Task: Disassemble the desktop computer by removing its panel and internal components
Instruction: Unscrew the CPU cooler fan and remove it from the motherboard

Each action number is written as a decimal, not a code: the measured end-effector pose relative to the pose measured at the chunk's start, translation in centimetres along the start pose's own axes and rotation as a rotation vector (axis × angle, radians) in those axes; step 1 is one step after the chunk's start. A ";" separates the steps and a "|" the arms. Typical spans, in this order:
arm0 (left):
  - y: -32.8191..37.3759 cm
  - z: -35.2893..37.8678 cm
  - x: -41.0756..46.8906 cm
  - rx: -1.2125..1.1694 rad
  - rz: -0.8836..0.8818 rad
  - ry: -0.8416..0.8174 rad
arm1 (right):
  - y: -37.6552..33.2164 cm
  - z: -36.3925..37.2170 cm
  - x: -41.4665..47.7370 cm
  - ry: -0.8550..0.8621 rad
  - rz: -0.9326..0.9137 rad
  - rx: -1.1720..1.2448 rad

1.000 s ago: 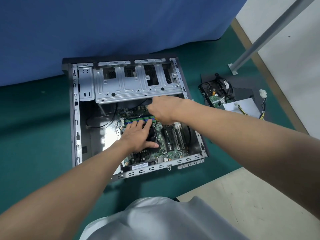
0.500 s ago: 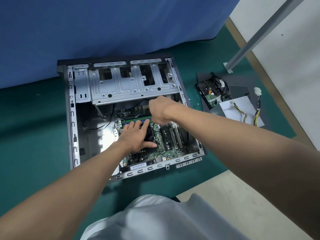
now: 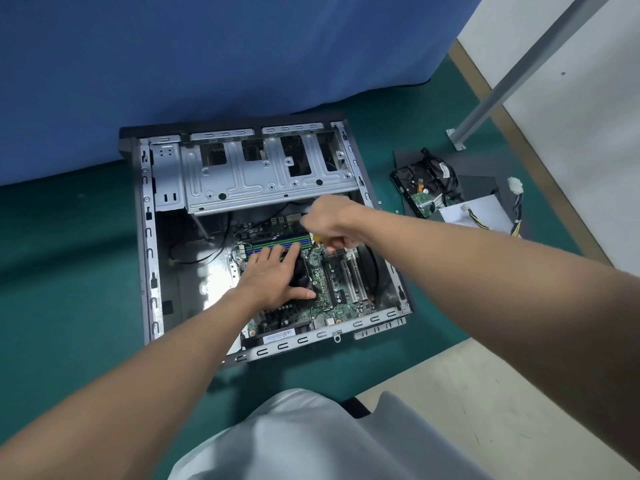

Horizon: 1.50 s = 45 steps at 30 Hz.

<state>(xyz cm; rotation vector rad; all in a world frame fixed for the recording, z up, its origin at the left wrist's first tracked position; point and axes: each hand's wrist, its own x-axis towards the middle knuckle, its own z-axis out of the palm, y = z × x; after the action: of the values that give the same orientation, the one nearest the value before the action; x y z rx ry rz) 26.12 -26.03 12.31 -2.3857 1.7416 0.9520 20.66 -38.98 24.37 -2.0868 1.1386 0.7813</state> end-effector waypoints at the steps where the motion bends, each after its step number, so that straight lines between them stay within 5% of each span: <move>1: 0.0 0.0 0.0 -0.005 -0.002 -0.002 | -0.3 -0.2 0.1 -0.083 0.082 0.042; 4: 0.0 0.0 0.0 -0.008 -0.001 -0.001 | -0.7 -0.8 -0.1 -0.219 -0.001 -0.244; 13: 0.1 0.1 0.2 0.006 0.000 0.023 | -0.6 0.1 -1.1 0.150 -0.731 -1.327; 18: -0.2 0.2 0.2 -0.018 0.010 0.043 | -0.9 -0.6 -0.3 0.042 -0.565 -0.863; 21: -0.2 0.4 0.2 -0.020 0.009 0.035 | -0.3 -0.4 0.0 0.031 -0.233 -0.340; 24: -0.3 0.5 0.2 -0.027 0.000 0.034 | -0.3 -0.6 -0.2 -0.217 0.140 -0.107; 26: -0.3 0.6 0.2 -0.028 0.002 0.034 | -0.4 -0.2 -0.6 -0.235 0.091 -0.192; 32: -0.2 0.5 0.3 -0.017 0.010 0.053 | -0.8 0.7 -1.4 0.071 -0.224 -0.788; 36: -0.1 0.5 0.4 -0.017 0.007 0.055 | -0.1 0.4 -0.9 0.162 -0.632 -1.298; 38: -0.2 0.4 0.4 -0.028 0.006 0.049 | -0.3 0.1 -0.6 0.154 -0.677 -1.295; 42: -0.4 0.5 0.2 -0.048 0.022 0.067 | -0.6 -0.3 -0.2 0.061 -0.487 -0.785; 45: -0.4 0.6 0.2 -0.050 0.016 0.055 | -0.3 -0.4 0.2 0.004 -0.091 -0.184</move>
<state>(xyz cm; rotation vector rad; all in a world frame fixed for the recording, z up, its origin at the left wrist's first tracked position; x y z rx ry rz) 26.23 -25.89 11.63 -2.4554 1.7790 0.9514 21.06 -39.25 24.48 -2.2755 0.9979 0.8663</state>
